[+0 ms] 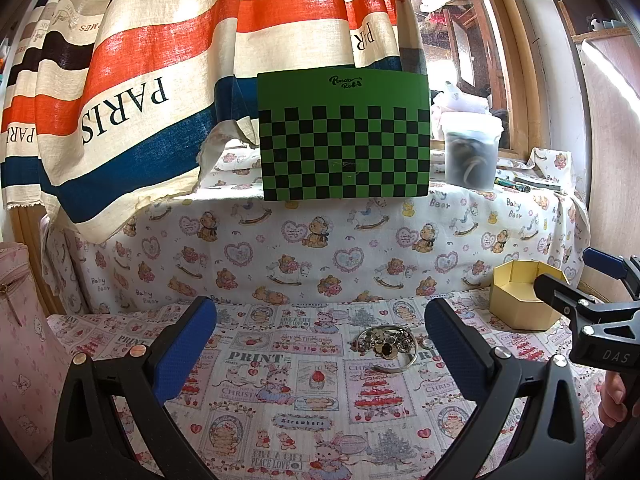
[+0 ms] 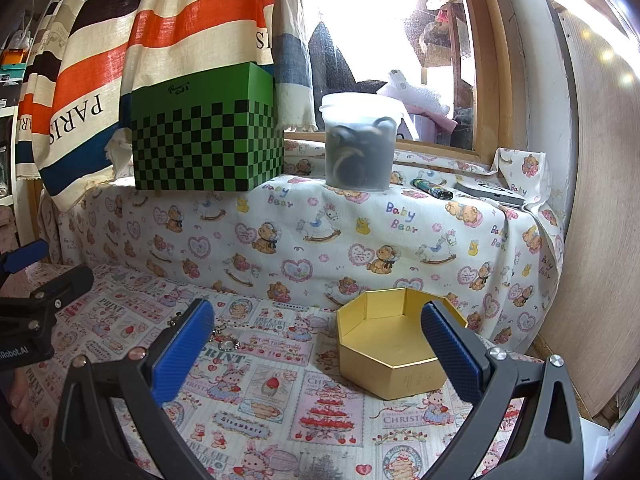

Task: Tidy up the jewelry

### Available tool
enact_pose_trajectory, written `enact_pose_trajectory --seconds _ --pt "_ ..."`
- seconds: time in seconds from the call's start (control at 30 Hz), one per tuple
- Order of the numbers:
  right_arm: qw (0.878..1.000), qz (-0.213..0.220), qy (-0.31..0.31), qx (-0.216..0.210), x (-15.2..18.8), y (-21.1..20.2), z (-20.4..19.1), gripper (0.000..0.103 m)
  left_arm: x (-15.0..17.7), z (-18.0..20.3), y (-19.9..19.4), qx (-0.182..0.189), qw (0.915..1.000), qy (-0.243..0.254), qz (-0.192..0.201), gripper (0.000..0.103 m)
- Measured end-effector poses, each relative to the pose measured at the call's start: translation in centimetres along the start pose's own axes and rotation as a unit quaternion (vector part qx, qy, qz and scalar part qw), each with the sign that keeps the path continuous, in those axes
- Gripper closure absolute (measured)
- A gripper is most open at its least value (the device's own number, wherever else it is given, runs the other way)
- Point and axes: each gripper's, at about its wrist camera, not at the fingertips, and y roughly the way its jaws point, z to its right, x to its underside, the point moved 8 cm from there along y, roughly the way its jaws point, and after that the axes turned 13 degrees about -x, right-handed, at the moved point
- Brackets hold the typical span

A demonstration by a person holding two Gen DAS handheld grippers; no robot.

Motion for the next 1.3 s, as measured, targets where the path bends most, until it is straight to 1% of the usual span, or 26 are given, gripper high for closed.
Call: enact_pose_trajectory --seconds 0.8,1.03,1.17,1.27,1.3 --pt "1.000 0.000 -0.001 0.001 0.04 -0.06 -0.07 0.000 0.01 0.02 -0.01 0.000 1.0000 0.000 0.000 0.000" --pt "1.000 0.011 -0.007 0.014 -0.10 -0.34 -0.08 0.000 0.04 0.14 -0.09 0.007 1.0000 0.000 0.000 0.000" --pt "1.000 0.016 -0.013 0.018 -0.21 -0.63 -0.10 0.000 0.06 0.12 -0.09 0.005 1.0000 0.000 0.000 0.000" --pt "1.000 0.014 -0.010 0.022 -0.18 -0.66 0.05 0.000 0.13 -0.01 0.07 -0.001 1.0000 -0.001 -0.004 0.000" --pt "1.000 0.014 -0.007 0.027 -0.17 -0.68 0.21 0.000 0.17 -0.14 0.12 -0.009 0.9999 -0.001 -0.006 0.000"
